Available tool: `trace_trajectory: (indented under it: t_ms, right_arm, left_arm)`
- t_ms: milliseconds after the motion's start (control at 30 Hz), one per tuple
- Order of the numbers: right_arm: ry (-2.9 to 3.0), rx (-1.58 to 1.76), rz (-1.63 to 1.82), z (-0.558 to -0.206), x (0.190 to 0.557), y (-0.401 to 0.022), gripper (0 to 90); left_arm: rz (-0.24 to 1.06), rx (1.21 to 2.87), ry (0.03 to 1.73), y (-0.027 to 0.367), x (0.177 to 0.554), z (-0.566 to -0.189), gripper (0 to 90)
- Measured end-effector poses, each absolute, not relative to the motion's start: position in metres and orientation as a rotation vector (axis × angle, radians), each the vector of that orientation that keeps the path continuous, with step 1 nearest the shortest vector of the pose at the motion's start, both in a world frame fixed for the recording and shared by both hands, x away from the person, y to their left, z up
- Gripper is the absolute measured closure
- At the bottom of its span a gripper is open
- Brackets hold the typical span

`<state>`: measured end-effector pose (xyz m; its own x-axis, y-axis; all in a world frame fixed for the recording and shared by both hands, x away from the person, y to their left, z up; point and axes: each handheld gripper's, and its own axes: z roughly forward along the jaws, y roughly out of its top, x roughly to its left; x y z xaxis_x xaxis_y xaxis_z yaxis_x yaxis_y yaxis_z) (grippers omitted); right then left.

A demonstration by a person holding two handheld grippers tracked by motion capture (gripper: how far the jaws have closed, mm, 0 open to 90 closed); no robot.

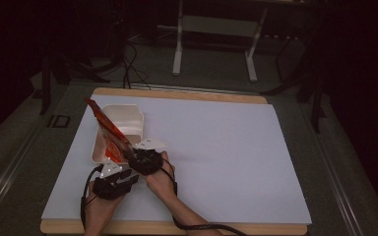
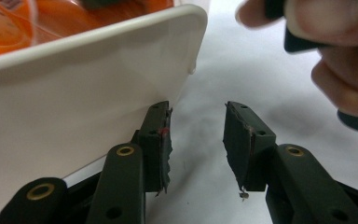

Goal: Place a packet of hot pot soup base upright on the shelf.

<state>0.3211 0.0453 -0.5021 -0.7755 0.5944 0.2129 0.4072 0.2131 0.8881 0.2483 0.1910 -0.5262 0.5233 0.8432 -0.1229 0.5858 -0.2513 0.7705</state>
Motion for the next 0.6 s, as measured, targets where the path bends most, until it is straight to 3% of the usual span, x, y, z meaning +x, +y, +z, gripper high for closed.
trace_trajectory:
  t_ms: [233,367,600]
  right_arm:
    - [2.451,0.937,1.520,-0.492,0.335,0.040,72.2]
    - [2.485,0.896,1.516,-0.487,0.336,0.031,58.5]
    - [2.550,0.782,1.400,-0.473,0.329,0.010,48.4]
  left_arm:
    - [0.404,1.962,1.163,0.188,0.249,-0.527,59.5]
    - [0.404,1.962,1.157,0.188,0.249,-0.526,58.5]
    - [0.398,1.971,1.133,0.183,0.244,-0.524,58.2]
